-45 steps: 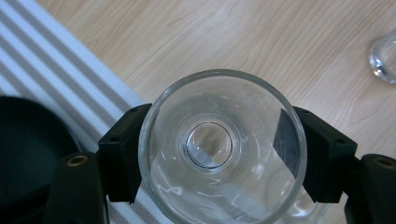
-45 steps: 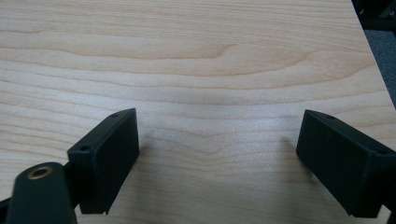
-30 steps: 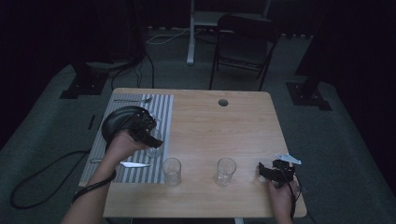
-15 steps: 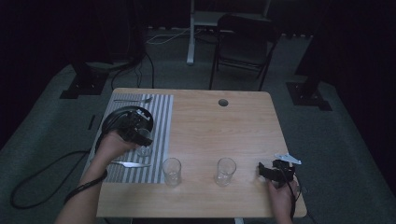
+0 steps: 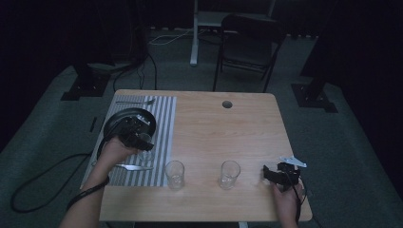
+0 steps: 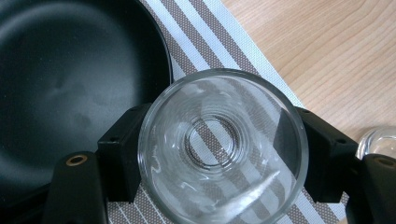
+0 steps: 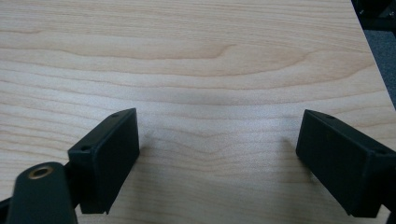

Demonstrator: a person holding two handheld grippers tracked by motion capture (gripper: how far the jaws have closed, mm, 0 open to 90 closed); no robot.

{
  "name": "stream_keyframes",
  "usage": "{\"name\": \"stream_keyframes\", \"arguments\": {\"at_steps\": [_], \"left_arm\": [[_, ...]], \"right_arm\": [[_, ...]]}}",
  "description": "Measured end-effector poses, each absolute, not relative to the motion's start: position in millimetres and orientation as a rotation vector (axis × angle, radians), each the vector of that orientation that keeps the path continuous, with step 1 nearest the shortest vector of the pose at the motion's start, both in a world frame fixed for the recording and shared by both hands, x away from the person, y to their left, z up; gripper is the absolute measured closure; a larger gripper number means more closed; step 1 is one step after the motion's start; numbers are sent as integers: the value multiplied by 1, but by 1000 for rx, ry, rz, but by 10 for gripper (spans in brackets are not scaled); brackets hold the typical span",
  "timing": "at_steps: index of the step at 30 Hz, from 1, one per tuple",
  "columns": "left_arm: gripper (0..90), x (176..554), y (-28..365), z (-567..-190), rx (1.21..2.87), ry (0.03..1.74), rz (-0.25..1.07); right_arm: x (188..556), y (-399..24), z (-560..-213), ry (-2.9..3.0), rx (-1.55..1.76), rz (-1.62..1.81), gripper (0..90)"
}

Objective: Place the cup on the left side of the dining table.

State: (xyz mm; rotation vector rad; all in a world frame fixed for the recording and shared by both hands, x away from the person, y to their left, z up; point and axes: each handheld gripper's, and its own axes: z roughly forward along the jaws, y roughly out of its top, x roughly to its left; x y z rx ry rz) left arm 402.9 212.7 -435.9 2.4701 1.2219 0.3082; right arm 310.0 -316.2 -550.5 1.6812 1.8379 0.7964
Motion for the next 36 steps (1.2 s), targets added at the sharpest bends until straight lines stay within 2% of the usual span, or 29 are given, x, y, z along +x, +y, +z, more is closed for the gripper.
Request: {"name": "stream_keyframes", "arguments": {"at_steps": [5,7,10,12,14,15,17,20,24,36], "left_arm": [[273,400,216,-438,2395,1270,299],[189,399,218,-441,2389,1278,286],[174,396,218,-445,2378,1300,312],[96,394,221,-447,2352,1320,271],[86,392,223,-450,2336,1339,271],[0,390,224,-452,2323,1352,261],[2,386,226,-454,2323,1335,252],[3,376,229,-456,2275,1309,310],[3,365,236,-457,2185,1355,352],[3,334,253,-470,2094,1401,488]], "right_arm": [[310,-316,-551,1838,1681,797,128],[310,-316,-551,1838,1681,797,128],[310,-316,-551,1838,1681,797,128],[310,-316,-551,1838,1681,797,128],[310,-316,-551,1838,1681,797,128],[310,-316,-551,1838,1682,797,128],[310,-316,-551,1838,1681,797,128],[310,-316,-551,1838,1681,797,128],[310,-316,-551,1838,1681,797,128],[310,-316,-551,1838,1681,797,128]]}}
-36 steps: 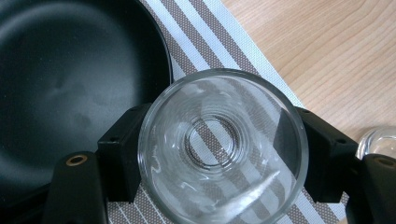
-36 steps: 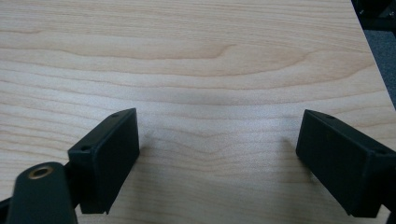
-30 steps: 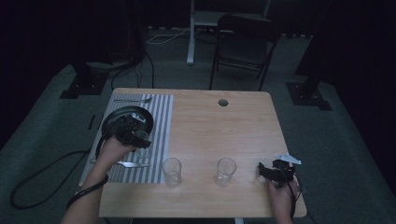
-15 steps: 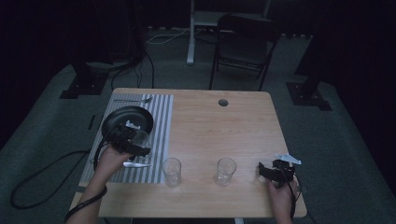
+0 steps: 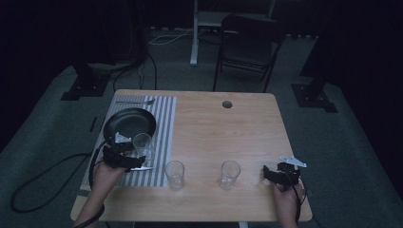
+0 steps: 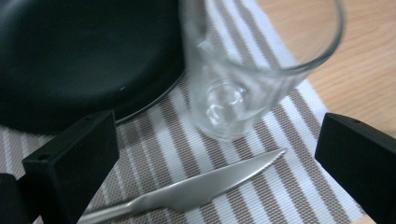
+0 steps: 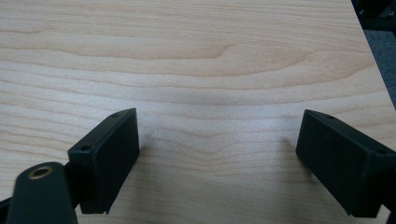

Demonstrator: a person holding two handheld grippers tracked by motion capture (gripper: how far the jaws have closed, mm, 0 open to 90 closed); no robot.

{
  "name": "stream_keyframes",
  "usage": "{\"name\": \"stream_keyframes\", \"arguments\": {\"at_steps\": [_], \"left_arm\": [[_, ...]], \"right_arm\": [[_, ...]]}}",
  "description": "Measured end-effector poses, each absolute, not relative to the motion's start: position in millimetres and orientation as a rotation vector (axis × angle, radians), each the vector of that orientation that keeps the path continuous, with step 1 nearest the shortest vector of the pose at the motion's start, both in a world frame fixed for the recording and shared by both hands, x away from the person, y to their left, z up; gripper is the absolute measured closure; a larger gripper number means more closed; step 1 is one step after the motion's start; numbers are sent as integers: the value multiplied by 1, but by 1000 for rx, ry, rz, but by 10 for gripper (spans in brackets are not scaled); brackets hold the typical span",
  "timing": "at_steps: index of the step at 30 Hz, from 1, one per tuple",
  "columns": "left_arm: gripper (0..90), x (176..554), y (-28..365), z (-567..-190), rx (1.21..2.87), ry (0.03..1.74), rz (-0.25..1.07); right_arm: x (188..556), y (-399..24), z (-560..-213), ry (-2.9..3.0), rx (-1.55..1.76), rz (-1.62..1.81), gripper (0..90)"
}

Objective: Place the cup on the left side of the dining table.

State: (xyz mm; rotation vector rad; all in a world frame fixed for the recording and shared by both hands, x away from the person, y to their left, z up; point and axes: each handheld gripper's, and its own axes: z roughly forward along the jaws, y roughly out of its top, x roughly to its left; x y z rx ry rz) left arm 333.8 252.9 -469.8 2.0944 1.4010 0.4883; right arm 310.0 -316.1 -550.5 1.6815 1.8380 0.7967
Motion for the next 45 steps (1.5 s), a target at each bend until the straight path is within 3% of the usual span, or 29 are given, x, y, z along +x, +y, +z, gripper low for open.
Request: {"name": "stream_keyframes", "arguments": {"at_steps": [22,27,45], "left_arm": [[3,296,291,-518,1967,1555,551],[2,290,298,-531,1970,1595,616],[2,275,314,-546,1890,1643,682]], "right_arm": [[310,-316,-550,1837,1684,797,128],[310,-316,-550,1837,1684,797,128],[310,-316,-550,1837,1683,796,129]]}}
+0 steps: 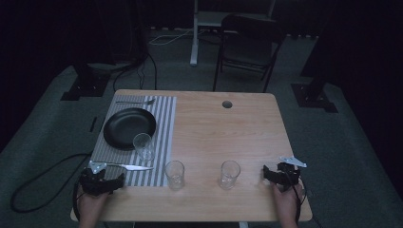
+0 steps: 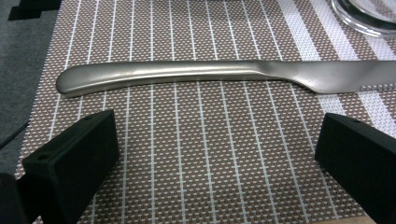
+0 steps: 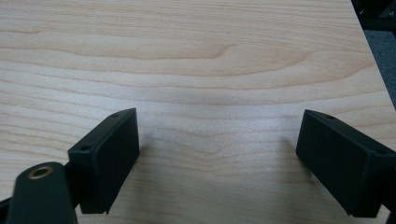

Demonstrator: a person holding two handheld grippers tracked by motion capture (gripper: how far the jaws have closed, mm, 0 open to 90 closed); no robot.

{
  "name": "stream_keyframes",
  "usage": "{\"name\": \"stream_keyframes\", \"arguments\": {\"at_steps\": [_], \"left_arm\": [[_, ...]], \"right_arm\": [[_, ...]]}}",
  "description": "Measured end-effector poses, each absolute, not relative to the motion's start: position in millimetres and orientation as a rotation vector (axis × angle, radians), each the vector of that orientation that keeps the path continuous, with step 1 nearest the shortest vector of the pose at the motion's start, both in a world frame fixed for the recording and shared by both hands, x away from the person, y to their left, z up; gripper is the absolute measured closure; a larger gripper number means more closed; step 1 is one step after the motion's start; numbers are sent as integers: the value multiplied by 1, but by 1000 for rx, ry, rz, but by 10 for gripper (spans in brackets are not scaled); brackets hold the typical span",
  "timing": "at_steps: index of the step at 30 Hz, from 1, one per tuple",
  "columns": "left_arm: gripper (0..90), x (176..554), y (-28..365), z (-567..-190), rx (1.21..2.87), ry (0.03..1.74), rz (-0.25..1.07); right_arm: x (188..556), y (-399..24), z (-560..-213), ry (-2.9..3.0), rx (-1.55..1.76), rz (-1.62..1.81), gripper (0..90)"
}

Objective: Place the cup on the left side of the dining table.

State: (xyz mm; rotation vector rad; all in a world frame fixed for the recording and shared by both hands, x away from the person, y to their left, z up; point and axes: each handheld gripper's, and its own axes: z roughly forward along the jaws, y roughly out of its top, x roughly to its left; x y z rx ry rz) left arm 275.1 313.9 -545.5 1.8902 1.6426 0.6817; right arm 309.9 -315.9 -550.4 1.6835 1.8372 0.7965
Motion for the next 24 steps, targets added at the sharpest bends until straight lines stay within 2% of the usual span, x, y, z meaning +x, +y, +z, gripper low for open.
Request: {"name": "stream_keyframes", "arguments": {"at_steps": [24], "left_arm": [[2,270,320,-547,1856,1680,681]], "right_arm": [[310,-316,-550,1837,1683,797,128]]}}
